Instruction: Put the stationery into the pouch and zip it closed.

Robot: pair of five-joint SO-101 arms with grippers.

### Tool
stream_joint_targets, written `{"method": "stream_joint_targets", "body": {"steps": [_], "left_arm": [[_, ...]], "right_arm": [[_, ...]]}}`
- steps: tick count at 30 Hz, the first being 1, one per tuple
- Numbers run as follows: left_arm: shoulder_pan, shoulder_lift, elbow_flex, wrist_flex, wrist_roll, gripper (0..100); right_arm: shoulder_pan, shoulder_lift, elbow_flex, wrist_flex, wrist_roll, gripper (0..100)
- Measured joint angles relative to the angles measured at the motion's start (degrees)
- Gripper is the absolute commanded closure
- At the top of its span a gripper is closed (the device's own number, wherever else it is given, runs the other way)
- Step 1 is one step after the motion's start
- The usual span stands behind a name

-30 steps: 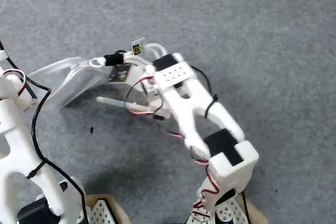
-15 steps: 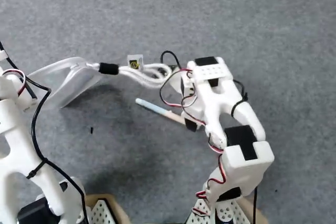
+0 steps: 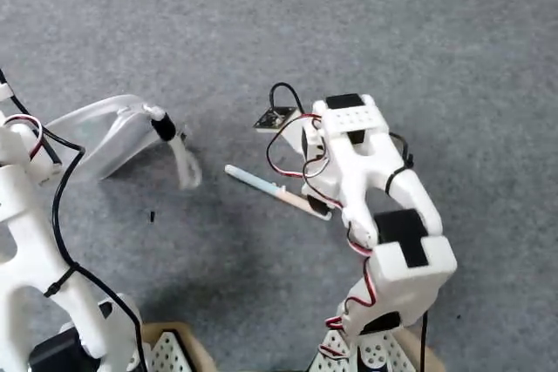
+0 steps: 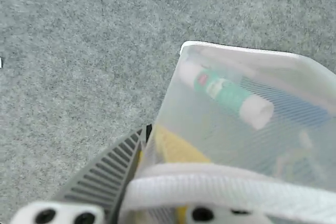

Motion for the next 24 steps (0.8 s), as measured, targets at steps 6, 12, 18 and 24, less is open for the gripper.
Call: {"method": "stream_joint_targets", "body": {"steps": [6,12,18,24], "left_arm": [[0.0,0.0,0.0,0.0,0.0,97],[0.0,0.0,0.0,0.0,0.0,97],[0.0,0.0,0.0,0.0,0.0,97],[0.0,0.0,0.0,0.0,0.0,97]], "right_arm": [[-1.6,-5.8,0.0,0.0,-1.0,87.7],[-8.2,-7.2,-4.2,0.2,-5.2,77.6],[-14.3,-3.2,-8.9,-6.1,-8.8,71.1],[-18.9,8.0,-14.9,-10.0,-8.9,72.7]]}}
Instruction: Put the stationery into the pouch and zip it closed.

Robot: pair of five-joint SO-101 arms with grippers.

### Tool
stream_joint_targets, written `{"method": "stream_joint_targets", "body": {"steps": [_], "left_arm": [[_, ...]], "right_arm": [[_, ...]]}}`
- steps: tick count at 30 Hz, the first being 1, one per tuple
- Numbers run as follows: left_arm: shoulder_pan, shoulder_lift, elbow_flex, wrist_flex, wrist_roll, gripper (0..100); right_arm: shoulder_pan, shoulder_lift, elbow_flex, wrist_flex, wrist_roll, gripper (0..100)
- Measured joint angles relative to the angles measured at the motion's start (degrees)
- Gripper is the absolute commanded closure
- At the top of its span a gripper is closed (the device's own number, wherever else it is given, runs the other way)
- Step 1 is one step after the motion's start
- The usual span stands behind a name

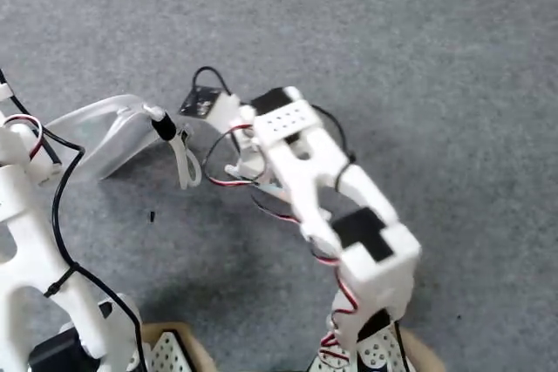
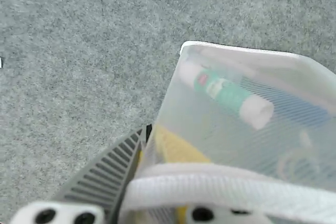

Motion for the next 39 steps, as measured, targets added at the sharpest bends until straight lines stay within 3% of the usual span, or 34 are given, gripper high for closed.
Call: {"method": "stream_joint_targets", "body": {"steps": [5,18,23,39], "left_arm": [[0.0,0.0,0.0,0.0,0.0,97],[0.0,0.0,0.0,0.0,0.0,97],[0.0,0.0,0.0,0.0,0.0,97],[0.0,0.0,0.0,0.0,-0.6,97]], "right_arm": [[-1.6,10.3,-10.3,0.4,0.0,72.7],[-3.1,24.6,-36.4,16.3,0.0,73.0],[-3.1,24.6,-37.2,17.1,-0.3,81.9],[-3.4,24.4,-30.4,15.0,-0.6,84.4]]}}
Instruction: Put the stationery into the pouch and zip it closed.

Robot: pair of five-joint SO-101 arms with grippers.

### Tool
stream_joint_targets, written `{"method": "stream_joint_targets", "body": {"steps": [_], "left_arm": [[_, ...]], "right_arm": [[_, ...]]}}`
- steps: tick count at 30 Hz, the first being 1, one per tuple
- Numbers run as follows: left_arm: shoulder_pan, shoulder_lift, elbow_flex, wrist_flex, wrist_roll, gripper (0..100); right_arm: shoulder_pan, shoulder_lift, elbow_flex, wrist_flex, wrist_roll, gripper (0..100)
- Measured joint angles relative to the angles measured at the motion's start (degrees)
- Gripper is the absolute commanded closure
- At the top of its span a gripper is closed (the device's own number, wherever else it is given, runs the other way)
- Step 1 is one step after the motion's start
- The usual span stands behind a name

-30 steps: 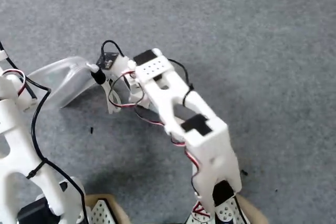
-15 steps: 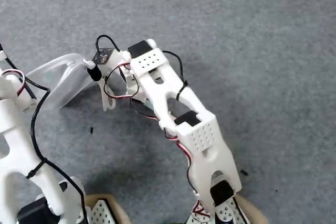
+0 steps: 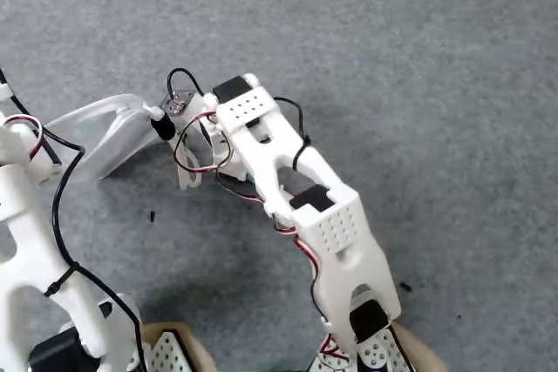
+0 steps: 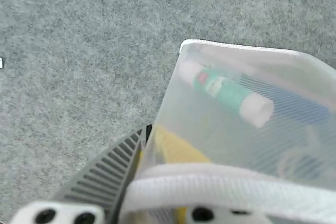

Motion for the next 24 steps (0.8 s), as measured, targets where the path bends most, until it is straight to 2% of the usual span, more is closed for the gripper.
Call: {"method": "stream_joint_targets", "body": {"steps": [4,9,15,24], "left_arm": [[0.0,0.0,0.0,0.0,-0.1,97],[0.0,0.0,0.0,0.0,-0.2,97],[0.0,0.0,0.0,0.0,-0.2,97],[0.2,0.0,0.0,0.1,-0.2,97]], "right_arm": [[0.1,0.0,0.2,-2.2,-1.7,93.1],[0.2,0.0,0.2,-3.6,-2.2,98.3],[0.8,0.0,0.2,-3.9,-2.3,98.6],[5.7,-1.8,0.3,-3.9,-2.6,98.6]]}}
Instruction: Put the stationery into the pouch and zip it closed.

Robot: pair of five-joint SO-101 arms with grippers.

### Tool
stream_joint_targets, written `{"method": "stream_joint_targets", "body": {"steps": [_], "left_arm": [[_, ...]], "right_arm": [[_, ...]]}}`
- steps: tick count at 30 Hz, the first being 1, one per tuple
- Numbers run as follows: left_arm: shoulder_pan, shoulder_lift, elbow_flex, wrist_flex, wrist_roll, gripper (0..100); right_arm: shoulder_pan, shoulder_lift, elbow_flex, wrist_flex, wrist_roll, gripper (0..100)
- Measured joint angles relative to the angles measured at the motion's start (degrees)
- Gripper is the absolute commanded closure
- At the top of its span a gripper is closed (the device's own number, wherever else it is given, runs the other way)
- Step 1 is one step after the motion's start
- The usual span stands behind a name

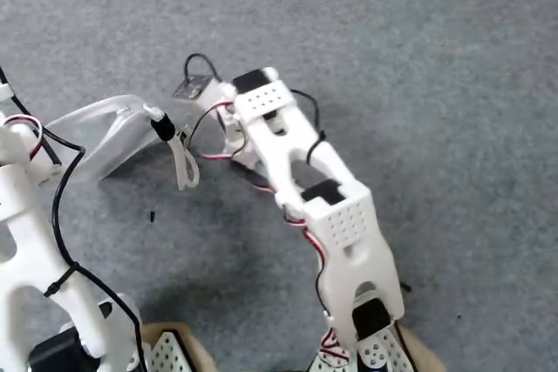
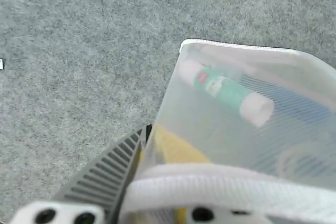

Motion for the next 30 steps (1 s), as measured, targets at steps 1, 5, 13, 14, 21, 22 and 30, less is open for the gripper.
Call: {"method": "stream_joint_targets", "body": {"steps": [1,5,13,14,21,22,30], "left_arm": [[0.4,0.0,0.0,0.2,-0.1,97],[2.9,-0.1,-0.1,1.0,-0.2,97],[7.5,-1.7,-1.2,1.8,-0.3,97],[8.7,-2.5,-1.7,1.8,-0.3,97],[18.8,-10.5,-3.3,2.5,-0.3,97],[20.0,-11.5,-3.6,2.5,-0.3,97],[21.6,-13.3,-2.7,2.5,-0.3,97]], "right_arm": [[0.7,-0.9,0.0,0.0,0.0,98.6],[3.0,-5.2,0.2,0.0,0.0,98.6],[7.6,-15.1,0.2,0.0,-6.2,98.6],[7.9,-16.5,0.2,0.0,-6.6,98.6],[8.1,-28.9,0.2,0.0,-10.9,98.6],[8.1,-30.7,0.2,0.0,-11.5,98.6],[8.1,-42.2,0.3,0.0,-17.5,98.6]]}}
